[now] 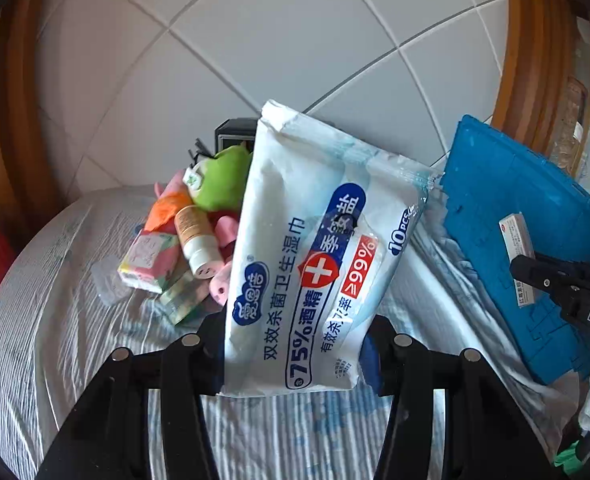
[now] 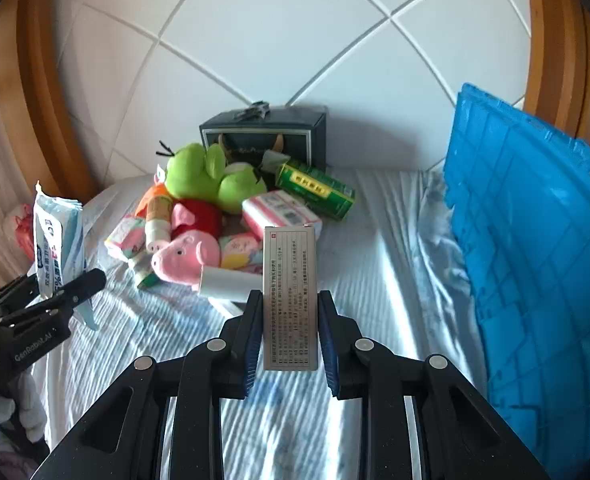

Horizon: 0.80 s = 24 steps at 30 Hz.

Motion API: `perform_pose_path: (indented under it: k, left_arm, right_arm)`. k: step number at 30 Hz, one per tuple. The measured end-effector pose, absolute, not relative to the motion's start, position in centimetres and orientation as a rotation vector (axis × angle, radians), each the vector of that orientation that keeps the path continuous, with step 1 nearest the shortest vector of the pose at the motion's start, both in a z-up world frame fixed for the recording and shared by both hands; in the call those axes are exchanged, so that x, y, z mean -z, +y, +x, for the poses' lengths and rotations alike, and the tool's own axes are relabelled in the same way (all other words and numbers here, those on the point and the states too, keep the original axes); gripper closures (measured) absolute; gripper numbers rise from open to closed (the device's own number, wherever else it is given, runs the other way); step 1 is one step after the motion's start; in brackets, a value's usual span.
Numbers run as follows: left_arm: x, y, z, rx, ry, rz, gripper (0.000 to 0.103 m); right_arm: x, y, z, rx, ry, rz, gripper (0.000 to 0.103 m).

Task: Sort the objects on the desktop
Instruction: 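Carry the wipe pack and white box into the blue crate and release both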

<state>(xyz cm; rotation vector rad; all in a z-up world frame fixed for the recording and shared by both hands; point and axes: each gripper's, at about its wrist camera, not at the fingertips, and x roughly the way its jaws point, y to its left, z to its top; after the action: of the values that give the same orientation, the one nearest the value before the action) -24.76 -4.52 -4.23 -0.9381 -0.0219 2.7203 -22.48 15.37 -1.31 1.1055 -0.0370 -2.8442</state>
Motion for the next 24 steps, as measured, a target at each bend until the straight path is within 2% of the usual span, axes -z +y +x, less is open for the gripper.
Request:
perform_pose_path:
  k: [14, 24]
  left_arm:
    - [-4.5, 14.2, -24.9, -2.578, 0.1, -0.726, 0.053]
    - [-10.3, 30.9, -26.1, -2.442, 0.249, -0.675, 0.053]
  right_arm:
    - [-10.5, 29.6, -18.5, 3.151, 0.056, 0.829, 0.077]
    - [-15.2, 44.0, -19.5, 3.296, 0.156, 0.864, 0.077]
